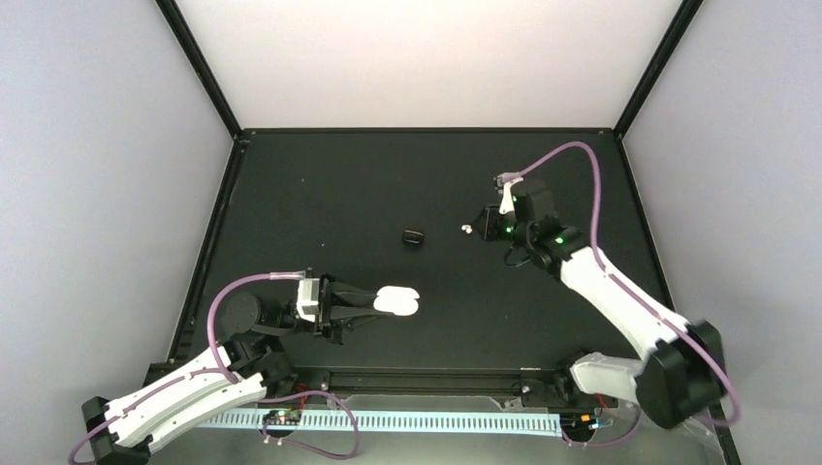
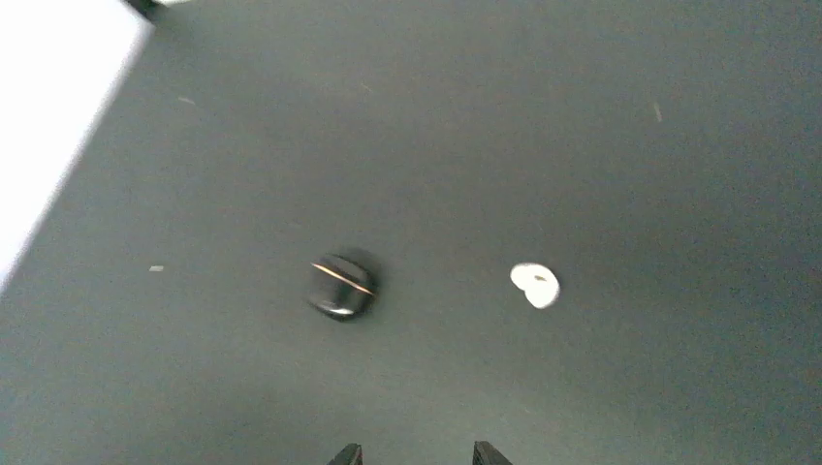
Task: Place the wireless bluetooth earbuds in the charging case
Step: Pick up the earbud from the center of the board.
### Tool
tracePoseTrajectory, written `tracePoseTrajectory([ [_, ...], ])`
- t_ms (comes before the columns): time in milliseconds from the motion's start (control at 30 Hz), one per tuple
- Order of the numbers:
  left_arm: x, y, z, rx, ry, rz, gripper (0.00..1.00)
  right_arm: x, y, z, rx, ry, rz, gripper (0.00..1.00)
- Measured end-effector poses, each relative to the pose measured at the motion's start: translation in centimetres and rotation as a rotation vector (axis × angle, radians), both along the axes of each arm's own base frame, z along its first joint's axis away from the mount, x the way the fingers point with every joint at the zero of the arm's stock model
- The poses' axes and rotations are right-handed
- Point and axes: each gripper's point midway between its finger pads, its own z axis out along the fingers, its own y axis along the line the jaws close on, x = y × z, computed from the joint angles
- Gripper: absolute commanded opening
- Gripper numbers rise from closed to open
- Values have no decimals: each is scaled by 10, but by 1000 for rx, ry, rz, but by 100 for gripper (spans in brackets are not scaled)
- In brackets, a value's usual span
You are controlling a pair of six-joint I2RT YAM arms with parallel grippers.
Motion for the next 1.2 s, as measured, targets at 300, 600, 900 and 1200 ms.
tracePoseTrajectory([
  [300, -6, 14, -1, -21, 11, 18, 1, 72, -17, -130, -15, 268, -227, 28],
  [600, -8, 22, -2, -22, 7, 43, 2, 161, -16, -150, -75, 256, -314, 26],
  [900, -6, 24, -8, -9, 14, 62, 1, 152, -24, -188, -173, 335, -314, 26],
  [1200, -4, 21, -15, 4, 22, 62, 2, 132, -27, -203, -184, 367, -299, 26],
])
